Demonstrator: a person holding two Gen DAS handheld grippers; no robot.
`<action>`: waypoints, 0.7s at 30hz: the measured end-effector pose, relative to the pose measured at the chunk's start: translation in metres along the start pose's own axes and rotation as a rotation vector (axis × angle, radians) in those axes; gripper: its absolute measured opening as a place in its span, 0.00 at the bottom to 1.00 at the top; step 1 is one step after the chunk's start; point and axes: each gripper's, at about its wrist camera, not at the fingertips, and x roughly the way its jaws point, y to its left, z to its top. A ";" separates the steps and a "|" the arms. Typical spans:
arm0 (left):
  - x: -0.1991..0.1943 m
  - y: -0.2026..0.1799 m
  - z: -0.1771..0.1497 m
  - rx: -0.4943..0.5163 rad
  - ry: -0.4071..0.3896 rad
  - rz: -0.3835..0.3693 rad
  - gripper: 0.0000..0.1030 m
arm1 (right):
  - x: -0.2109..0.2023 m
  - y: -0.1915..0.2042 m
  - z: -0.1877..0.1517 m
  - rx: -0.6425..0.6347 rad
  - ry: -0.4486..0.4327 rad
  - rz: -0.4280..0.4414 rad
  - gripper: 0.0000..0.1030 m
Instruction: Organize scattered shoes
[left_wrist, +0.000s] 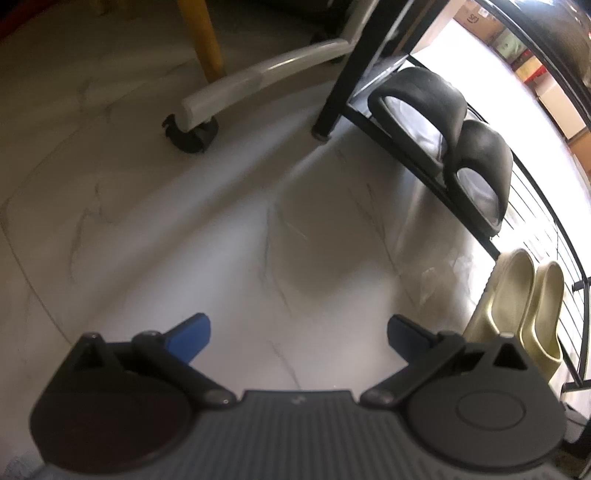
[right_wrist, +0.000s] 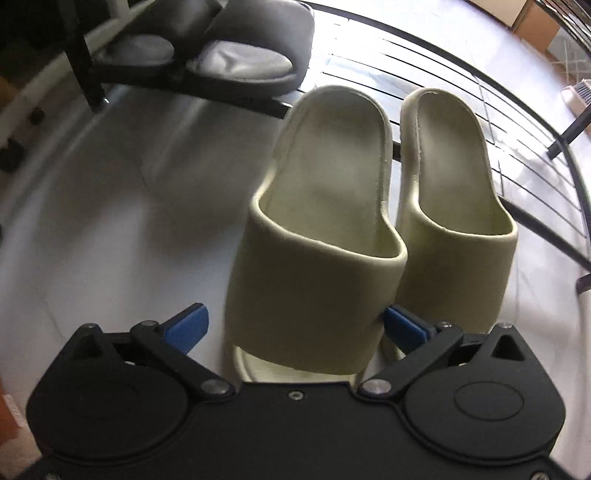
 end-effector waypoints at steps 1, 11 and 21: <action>0.000 0.000 0.000 0.000 0.002 -0.001 0.99 | 0.001 0.000 0.001 0.007 0.008 -0.003 1.00; 0.003 -0.002 -0.001 0.001 0.019 -0.011 0.99 | 0.005 -0.048 0.015 0.332 0.047 0.189 1.00; 0.003 0.001 -0.001 -0.021 0.020 -0.018 0.99 | -0.013 -0.089 0.010 0.563 0.036 0.428 1.00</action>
